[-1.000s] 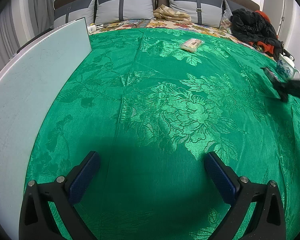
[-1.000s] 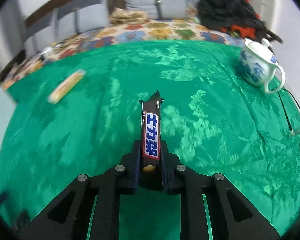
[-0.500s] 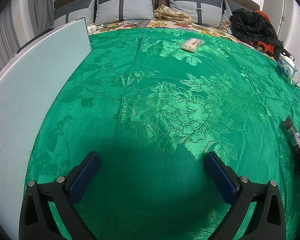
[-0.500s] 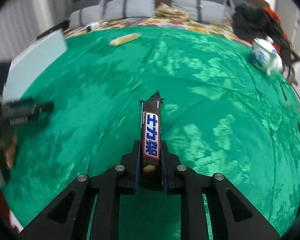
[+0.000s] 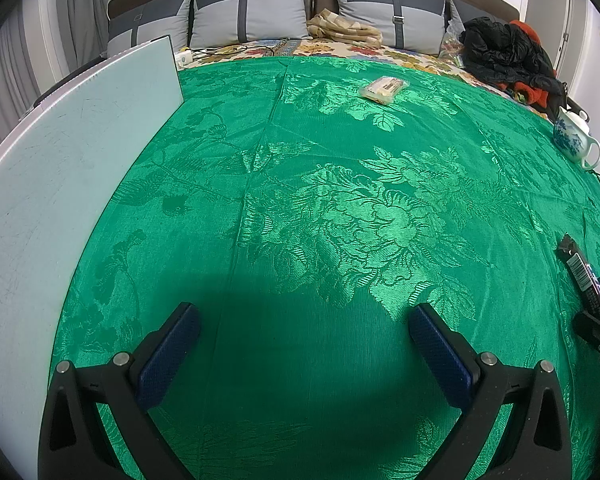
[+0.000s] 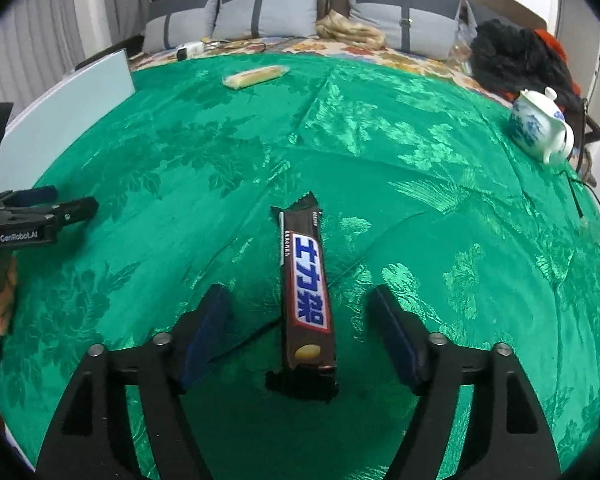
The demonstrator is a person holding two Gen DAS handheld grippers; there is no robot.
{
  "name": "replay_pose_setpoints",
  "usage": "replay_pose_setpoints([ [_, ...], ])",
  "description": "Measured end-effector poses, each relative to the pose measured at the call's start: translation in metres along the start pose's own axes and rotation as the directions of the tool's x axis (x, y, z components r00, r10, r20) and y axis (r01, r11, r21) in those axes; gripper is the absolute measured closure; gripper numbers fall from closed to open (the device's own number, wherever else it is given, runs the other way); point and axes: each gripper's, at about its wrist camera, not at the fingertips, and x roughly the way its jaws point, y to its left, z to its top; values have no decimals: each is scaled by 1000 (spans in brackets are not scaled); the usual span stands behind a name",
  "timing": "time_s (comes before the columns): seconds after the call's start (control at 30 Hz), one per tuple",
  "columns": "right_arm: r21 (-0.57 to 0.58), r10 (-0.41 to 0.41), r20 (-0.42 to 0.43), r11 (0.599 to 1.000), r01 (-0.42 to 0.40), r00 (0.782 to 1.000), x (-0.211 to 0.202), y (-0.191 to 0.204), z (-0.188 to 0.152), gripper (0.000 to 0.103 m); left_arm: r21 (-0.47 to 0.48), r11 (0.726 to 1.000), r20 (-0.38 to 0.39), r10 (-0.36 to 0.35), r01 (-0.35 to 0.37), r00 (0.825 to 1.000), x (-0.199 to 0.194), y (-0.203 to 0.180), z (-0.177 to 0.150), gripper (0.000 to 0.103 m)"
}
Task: Organize snacks
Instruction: 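Set the chocolate bar back on the cloth and open the right tool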
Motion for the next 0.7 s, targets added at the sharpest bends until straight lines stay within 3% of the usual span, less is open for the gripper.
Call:
replay_pose_setpoints([
  [0.7,-11,5,-9,1000,-5,1000,3,3,1,15,1,1000,0,-1,1,1000,0,0,0,0],
])
